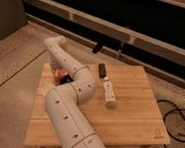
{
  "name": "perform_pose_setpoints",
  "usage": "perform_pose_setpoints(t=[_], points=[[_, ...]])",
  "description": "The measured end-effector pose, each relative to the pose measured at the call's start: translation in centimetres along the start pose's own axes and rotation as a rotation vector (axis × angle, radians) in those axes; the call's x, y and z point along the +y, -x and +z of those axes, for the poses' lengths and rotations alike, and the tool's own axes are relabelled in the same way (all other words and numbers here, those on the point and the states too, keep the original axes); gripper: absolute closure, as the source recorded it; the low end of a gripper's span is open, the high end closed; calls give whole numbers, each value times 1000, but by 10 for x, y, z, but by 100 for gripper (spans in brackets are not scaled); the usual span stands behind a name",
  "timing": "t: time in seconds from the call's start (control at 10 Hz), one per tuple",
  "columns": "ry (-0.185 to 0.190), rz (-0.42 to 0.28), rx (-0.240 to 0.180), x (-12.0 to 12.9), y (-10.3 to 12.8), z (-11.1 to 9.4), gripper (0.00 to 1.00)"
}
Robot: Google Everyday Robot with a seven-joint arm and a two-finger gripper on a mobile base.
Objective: Place the pepper on the white sponge
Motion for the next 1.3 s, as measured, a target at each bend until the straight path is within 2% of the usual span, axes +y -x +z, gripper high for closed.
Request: perform_pose_setpoints(t=[0.1,0.2,0.3,0.5,0.6,0.9,1.2,1.3], points=[[-7,6,-3,-1,1,-2,98],[-16,6,-38,-1,10,-11,100],[-32,-1,-91,-3,23,-27,100],[-53,-22,-169,-3,42,-54,100],[-57,-26,-192,-1,47,-63,100],[-47,24,-212,-22,50,-72,100],[-21,88,-226,-67,49,-80,100],[-5,116,-233,-89,48,-82,100]])
